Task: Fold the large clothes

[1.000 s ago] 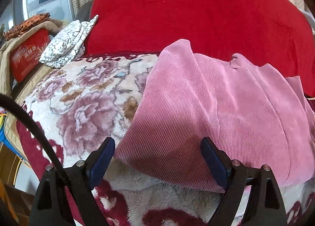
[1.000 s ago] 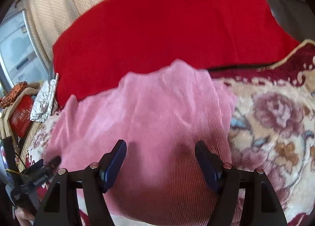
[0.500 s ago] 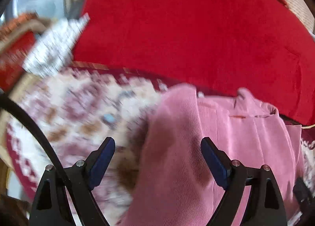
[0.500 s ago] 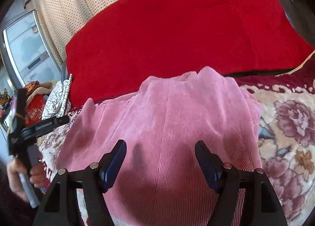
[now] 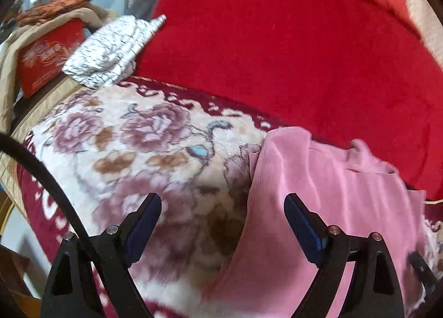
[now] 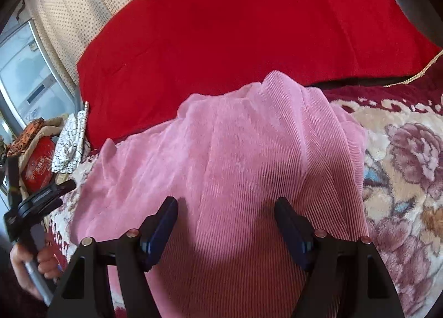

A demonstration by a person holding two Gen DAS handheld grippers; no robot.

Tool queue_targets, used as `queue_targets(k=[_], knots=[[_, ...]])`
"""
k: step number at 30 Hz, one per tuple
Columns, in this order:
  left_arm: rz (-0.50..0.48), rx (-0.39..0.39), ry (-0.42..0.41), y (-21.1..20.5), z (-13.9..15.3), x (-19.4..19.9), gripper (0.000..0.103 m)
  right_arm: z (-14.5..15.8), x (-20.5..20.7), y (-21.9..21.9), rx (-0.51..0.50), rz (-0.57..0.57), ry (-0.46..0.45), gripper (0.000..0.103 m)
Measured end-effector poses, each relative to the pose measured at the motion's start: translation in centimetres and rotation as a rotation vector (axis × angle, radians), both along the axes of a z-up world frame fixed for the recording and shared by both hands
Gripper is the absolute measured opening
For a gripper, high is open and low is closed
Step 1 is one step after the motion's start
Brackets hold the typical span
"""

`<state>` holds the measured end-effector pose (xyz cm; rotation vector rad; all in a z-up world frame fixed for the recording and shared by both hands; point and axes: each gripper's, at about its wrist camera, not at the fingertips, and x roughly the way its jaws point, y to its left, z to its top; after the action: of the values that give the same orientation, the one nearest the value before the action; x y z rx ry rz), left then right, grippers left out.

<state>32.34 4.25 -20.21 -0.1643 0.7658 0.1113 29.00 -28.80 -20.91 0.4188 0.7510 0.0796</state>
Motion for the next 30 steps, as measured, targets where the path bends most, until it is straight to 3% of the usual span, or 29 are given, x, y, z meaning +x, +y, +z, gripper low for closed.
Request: queue_targets(k=[2,4,8,12,13,17,19,21,23,26,28,30], knots=[[0.013,-0.013,-0.028,0.6,0.0,-2.7,0.091,0.3,-0.8,-0.1,0.011,0.003,-0.012,0.076],[-0.002,-0.073,-0.015,1.0,-1.0,-4.7,0.091,0.6,-1.4,-0.1,0.009,0.001,-0.025,0.076],[-0.058,-0.265,0.046,0.6,-3.6,-6.5,0.091,0.8,-2.4,0.0,0.015,0.004,-0.049,0.076],[-0.082,-0.426,0.131,0.0,-6.1,-5.7,0.091,1.6,-3.6,0.8,0.022,0.058,-0.116,0.075],[-0.075,-0.453,0.143,-0.1,-6.8,-5.5,0.091,1.7,-3.9,1.0,0.023,0.076,-0.131,0.073],[-0.081,-0.554,0.101,-0.3,-7.0,-4.4,0.086,1.5,-3.6,1.7,0.007,0.120,-0.115,0.043],[-0.071,-0.554,0.096,-0.2,-6.9,-3.8,0.065,0.7,-3.0,1.5,0.009,0.109,-0.066,0.040],[-0.056,-0.561,0.094,-0.2,-7.2,-3.1,0.056,0.0,-2.4,1.2,0.008,0.106,-0.028,0.038],[-0.054,-0.560,0.079,-0.3,-7.2,-3.0,0.054,-0.2,-2.4,1.2,0.011,0.110,-0.024,0.038],[-0.066,-0.530,0.062,-0.8,-6.9,-2.9,0.056,-0.3,-2.3,1.2,0.008,0.114,-0.021,0.038],[-0.080,-0.539,0.062,-1.3,-6.9,-2.6,0.081,-0.4,-2.4,1.0,0.013,0.115,-0.019,0.038],[-0.083,-0.542,0.059,-1.6,-7.0,-2.2,0.084,-0.5,-2.4,0.9,0.026,0.116,-0.018,0.038]])
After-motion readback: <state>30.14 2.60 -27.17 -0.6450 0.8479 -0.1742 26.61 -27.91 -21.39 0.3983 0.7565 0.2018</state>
